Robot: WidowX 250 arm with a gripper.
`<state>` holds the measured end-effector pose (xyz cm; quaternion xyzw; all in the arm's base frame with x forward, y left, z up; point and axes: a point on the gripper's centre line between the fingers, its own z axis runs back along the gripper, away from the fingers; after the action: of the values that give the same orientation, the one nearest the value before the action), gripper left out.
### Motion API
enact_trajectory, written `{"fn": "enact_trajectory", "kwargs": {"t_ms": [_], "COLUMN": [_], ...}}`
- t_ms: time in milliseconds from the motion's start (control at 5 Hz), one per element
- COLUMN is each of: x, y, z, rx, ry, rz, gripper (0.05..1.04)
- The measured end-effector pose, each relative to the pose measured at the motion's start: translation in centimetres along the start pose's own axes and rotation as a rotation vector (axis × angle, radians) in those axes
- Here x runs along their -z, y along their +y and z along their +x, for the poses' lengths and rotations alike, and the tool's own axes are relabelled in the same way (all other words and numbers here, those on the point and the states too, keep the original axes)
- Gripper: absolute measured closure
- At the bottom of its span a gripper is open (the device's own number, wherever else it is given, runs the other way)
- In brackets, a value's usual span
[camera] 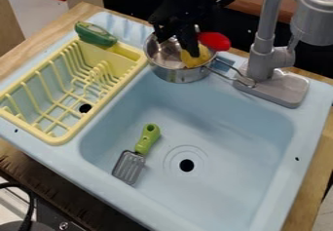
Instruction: Move the red spoon from the sink to the silver pot
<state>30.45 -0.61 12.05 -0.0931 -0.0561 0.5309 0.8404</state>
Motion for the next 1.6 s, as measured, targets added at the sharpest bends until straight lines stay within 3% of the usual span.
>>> {"fn": "enact_trajectory", "kwargs": {"t_ms": [200, 600, 800, 1200, 1600], "x": [0.0, 1.2, 1.4, 1.6, 1.8], "y": [-0.1, 0.0, -0.2, 0.0, 0.2], "z": [0.3, 0.9, 1.0, 1.0, 1.0], "rx": [-0.013, -0.042, -0.060, -0.048, -0.081], "ry": [-0.008, 0.009, 0.003, 0.012, 0.018], "rz": [-0.014, 0.014, 0.005, -0.001, 0.014], "gripper": [0.745, 0.745, 0.745, 0.671, 0.118]}}
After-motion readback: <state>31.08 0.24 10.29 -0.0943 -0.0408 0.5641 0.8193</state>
